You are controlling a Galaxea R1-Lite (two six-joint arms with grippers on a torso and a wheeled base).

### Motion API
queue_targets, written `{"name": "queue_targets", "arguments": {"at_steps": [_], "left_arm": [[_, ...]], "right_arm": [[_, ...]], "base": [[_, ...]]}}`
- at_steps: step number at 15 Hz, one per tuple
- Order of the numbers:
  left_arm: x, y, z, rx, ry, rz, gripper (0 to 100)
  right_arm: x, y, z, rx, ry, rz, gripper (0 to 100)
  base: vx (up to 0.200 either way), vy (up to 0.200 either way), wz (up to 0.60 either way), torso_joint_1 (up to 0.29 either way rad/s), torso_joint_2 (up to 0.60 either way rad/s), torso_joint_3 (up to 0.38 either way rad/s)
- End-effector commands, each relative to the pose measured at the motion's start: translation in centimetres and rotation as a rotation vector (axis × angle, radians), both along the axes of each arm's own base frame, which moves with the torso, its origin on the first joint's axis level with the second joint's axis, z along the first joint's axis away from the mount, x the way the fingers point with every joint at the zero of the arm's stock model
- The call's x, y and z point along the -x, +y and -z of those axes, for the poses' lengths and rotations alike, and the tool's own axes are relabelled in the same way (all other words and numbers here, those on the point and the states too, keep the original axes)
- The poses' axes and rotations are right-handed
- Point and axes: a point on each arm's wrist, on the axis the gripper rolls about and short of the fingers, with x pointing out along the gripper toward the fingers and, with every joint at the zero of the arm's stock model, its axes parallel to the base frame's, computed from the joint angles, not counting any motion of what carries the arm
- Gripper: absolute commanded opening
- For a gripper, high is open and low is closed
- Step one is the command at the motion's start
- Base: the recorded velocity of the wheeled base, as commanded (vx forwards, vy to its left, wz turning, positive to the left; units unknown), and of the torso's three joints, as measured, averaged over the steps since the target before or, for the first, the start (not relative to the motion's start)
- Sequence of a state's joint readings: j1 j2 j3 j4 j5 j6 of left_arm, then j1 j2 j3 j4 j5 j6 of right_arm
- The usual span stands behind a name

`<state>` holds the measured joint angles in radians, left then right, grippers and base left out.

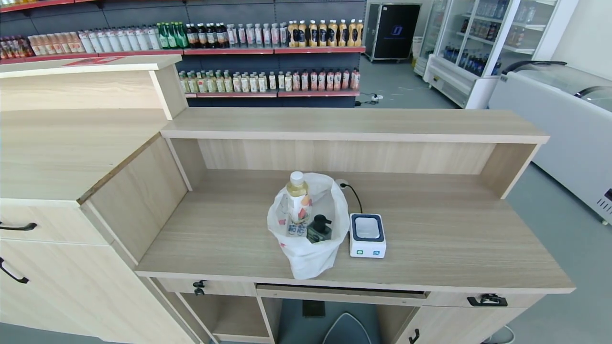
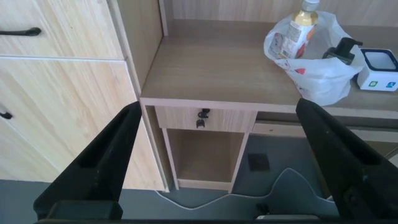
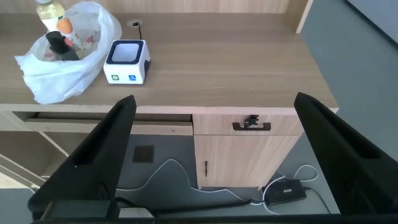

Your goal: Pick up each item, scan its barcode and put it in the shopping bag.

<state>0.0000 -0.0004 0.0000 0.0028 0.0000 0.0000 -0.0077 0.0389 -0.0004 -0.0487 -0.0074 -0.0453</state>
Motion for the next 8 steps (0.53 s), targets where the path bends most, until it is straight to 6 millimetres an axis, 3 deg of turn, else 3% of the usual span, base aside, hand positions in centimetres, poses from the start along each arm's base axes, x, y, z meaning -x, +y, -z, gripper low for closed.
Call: {"name": "queue_targets", "arguments": {"at_steps": [1,8], "left_arm": [[0.00,0.00,0.00,0.000,0.001,0.000,100],[0.00,0.00,0.00,0.000,0.001,0.000,100]], "right_arm": [[0.31,-0.02,0.25,-0.010,-0.024,-0.008,100],[0.30,-0.04,0.59,-0.071,0.009,0.004,100]], "base": [[0.000,0.000,0.00,0.000,0.00,0.000],[0.000,0.000,0.00,0.000,0.00,0.000]]}}
